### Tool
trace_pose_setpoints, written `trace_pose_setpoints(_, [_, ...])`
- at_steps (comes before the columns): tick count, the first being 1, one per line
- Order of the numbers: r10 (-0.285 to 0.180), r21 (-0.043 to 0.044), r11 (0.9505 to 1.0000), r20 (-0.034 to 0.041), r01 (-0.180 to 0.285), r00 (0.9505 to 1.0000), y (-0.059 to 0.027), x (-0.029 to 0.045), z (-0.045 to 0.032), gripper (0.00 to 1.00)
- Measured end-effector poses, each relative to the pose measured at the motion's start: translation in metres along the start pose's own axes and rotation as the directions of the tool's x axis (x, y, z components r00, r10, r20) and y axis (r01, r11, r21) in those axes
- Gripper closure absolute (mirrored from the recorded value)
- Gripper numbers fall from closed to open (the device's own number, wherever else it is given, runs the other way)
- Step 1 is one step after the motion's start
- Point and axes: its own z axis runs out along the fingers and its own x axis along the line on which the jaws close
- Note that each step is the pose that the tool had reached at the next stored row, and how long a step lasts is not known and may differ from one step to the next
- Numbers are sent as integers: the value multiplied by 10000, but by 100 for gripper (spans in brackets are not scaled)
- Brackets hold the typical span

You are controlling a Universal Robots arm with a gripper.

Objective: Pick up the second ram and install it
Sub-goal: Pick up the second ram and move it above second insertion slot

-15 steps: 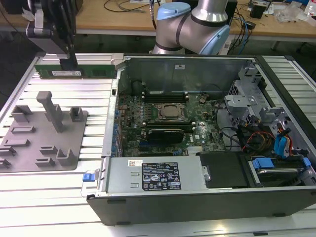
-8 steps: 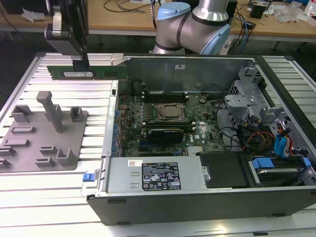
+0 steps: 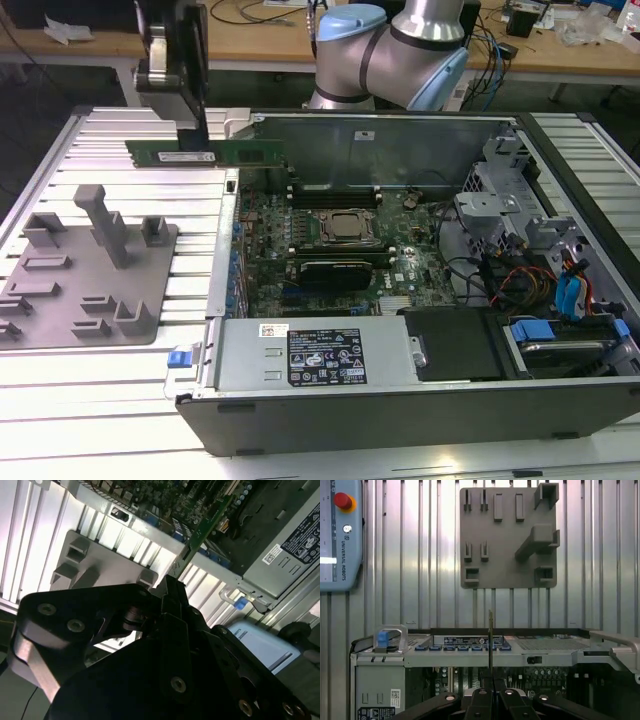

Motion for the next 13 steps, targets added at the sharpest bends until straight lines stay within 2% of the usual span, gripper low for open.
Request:
trace_pose_setpoints(6, [0,0,10000,0,0,10000,-151,0,109,91])
trace_pose_setpoints(8, [0,-2,10000,-2,0,10000,-211,0,122,91])
trace_pose_setpoints(9, [1,-5,10000,-3,-1,10000,-279,0,136,91])
trace_pose_setpoints(13, [1,-21,10000,-9,-1,10000,-434,0,172,91])
